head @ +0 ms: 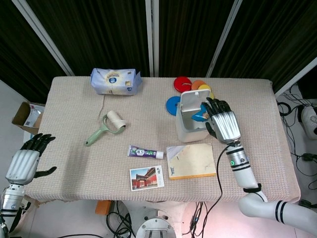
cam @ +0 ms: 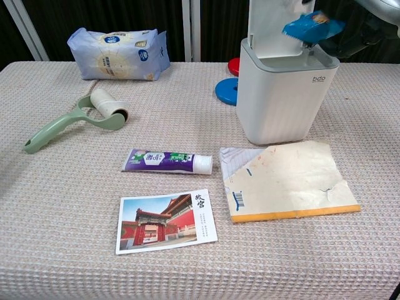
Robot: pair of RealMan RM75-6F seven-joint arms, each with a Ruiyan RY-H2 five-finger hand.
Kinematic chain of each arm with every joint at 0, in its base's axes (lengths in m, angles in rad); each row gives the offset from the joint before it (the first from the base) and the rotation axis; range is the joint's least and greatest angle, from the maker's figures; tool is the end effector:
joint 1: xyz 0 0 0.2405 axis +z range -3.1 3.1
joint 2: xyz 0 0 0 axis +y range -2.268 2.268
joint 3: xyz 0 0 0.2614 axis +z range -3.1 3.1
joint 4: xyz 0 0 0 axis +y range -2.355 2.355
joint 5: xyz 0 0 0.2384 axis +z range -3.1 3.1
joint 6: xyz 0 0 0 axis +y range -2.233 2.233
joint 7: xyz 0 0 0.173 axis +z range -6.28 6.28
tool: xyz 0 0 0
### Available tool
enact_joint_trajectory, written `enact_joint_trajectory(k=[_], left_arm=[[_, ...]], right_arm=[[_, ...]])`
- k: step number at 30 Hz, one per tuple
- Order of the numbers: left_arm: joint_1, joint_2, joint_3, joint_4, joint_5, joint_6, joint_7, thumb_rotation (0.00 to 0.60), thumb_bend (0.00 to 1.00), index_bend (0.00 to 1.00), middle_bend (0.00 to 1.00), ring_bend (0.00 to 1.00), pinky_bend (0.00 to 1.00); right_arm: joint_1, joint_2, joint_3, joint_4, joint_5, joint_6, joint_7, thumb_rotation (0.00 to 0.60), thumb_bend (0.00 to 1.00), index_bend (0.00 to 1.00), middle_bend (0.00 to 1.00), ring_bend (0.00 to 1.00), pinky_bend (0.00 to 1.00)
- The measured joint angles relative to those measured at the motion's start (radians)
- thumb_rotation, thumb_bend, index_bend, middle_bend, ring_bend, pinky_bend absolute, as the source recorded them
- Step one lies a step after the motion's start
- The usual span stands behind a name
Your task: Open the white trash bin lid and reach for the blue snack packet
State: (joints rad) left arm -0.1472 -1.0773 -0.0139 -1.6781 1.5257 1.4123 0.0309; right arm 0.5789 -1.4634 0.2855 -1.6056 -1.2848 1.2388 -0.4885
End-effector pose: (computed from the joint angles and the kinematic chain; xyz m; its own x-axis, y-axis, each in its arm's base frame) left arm -0.3071 0.2218 0.1232 0.4118 0.0858 0.9072 0.9098 -0.0954 -0.4040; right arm -0.1409 -0.3716 0.0337 0.4499 0.1108 0.8861 -0.8377 -0.2914 0.4618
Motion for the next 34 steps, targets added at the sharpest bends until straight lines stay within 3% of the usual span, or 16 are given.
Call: enact_joint_trajectory(k=[7, 11, 14, 19, 25, 29, 34], left_arm=[[-0.001, 0.002, 0.004, -0.012, 0.001, -0.005, 0.013, 0.600, 0.03, 0.18, 0.14, 0.09, 0.23], [0.003, 0.004, 0.003, -0.015, 0.005, 0.010, 0.013, 0.600, 0.02, 0.18, 0.14, 0.09, 0.23], [0.008, 0.007, 0.002, -0.016, 0.005, 0.017, 0.009, 0.600, 0.03, 0.18, 0.14, 0.09, 0.23], [0.012, 0.009, 0.000, -0.019, 0.011, 0.030, 0.009, 0.600, 0.02, 0.18, 0.14, 0.09, 0.23], [0.013, 0.005, -0.001, -0.021, 0.015, 0.036, 0.019, 0.600, 0.02, 0.18, 0.14, 0.09, 0.23], [0.016, 0.005, -0.002, -0.020, 0.018, 0.043, 0.018, 0.600, 0.03, 0.18, 0.14, 0.09, 0.23], [0.017, 0.006, -0.002, -0.019, 0.020, 0.045, 0.013, 0.600, 0.02, 0.18, 0.14, 0.09, 0.23]], right_arm=[[-0.019, 0.025, -0.015, -0.029, -0.029, 0.040, 0.045, 0.600, 0.18, 0.00, 0.00, 0.00, 0.00], [-0.061, 0.061, -0.051, -0.065, -0.064, 0.087, 0.044, 0.600, 0.18, 0.00, 0.00, 0.00, 0.00], [-0.125, 0.096, -0.102, -0.090, -0.103, 0.156, 0.040, 0.600, 0.18, 0.00, 0.00, 0.00, 0.00], [-0.290, 0.168, -0.230, -0.123, -0.154, 0.286, 0.053, 0.600, 0.16, 0.00, 0.00, 0.00, 0.00], [-0.474, 0.215, -0.354, -0.087, -0.194, 0.414, 0.158, 0.600, 0.15, 0.00, 0.00, 0.00, 0.00], [-0.546, 0.220, -0.379, -0.039, -0.213, 0.478, 0.197, 0.600, 0.15, 0.00, 0.00, 0.00, 0.00], [-0.586, 0.229, -0.372, -0.021, -0.225, 0.506, 0.209, 0.600, 0.15, 0.00, 0.00, 0.00, 0.00]])
